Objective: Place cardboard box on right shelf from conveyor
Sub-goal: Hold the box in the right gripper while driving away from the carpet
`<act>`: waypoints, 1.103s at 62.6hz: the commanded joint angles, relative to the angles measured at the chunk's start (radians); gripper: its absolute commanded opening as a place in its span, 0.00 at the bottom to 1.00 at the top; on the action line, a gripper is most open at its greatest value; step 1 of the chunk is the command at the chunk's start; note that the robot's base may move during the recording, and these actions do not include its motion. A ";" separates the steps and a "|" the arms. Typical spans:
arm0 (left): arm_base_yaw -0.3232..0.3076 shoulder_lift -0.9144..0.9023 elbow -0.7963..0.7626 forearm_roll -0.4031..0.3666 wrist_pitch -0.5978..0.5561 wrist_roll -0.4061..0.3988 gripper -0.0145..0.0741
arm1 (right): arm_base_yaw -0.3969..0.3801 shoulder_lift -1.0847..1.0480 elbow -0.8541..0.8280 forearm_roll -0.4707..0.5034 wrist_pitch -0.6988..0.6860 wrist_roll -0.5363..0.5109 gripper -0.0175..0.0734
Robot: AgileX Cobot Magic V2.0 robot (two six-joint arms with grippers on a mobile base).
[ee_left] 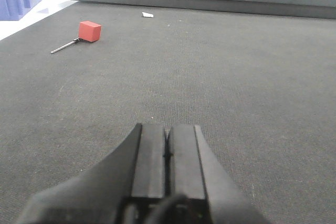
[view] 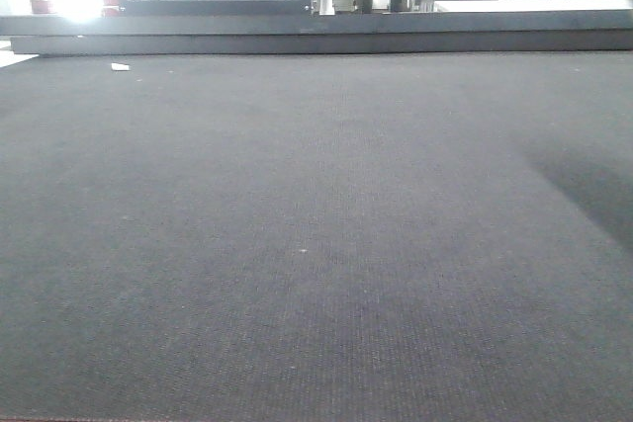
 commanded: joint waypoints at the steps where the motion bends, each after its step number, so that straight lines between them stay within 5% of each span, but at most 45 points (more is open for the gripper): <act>1: 0.001 -0.010 0.006 -0.006 -0.085 0.000 0.03 | -0.007 -0.115 -0.012 0.001 -0.078 -0.010 0.40; 19: 0.001 -0.010 0.006 -0.006 -0.085 0.000 0.03 | -0.007 -0.352 -0.011 0.001 -0.068 -0.010 0.22; 69: 0.001 -0.010 0.006 -0.006 -0.085 0.000 0.03 | -0.007 -0.365 -0.011 0.001 -0.068 -0.010 0.22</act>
